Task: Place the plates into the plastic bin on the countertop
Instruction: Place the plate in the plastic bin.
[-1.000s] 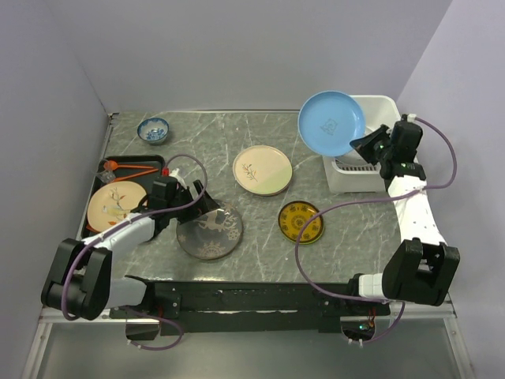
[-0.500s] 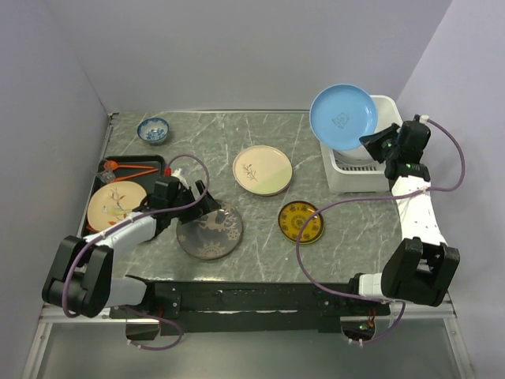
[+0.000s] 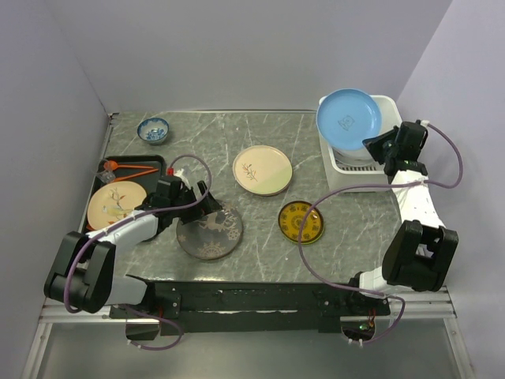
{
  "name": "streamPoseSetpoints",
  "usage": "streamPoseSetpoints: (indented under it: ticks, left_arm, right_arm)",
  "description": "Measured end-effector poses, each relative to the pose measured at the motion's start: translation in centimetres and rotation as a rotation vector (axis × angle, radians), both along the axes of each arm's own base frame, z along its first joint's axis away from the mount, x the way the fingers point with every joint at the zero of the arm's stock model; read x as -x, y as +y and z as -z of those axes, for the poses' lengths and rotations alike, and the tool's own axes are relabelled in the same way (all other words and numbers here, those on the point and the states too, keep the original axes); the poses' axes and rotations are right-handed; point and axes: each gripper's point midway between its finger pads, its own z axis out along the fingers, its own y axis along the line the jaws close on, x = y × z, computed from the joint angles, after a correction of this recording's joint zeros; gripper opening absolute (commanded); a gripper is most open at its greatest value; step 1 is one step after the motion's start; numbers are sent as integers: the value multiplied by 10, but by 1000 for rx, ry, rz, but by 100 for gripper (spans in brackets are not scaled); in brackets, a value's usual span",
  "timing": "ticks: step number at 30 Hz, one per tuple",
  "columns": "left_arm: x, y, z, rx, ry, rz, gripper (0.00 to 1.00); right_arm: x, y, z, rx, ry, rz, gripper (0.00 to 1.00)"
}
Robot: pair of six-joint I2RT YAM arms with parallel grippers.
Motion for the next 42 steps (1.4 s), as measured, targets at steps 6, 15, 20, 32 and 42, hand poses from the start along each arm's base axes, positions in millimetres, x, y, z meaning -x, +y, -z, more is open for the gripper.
streamPoseSetpoints:
  ticks: [6, 15, 20, 32, 42]
  left_arm:
    - [-7, -2, -9, -6, -22, 12, 99]
    - [-12, -6, 3, -17, 17, 23, 99]
    - [-11, -7, 6, -17, 30, 30, 99]
    - [-23, -15, -6, -15, -5, 60, 99]
    - [-20, -17, 4, -24, 24, 68, 99]
  right_arm:
    - [-5, -11, -6, 0, -30, 52, 0]
    - [-7, -32, 12, 4, 14, 127, 0]
    - [-7, -41, 17, 0, 25, 157, 0]
    - [-16, -53, 49, -29, 114, 213, 0]
    - [-35, -55, 99, -70, 273, 187, 1]
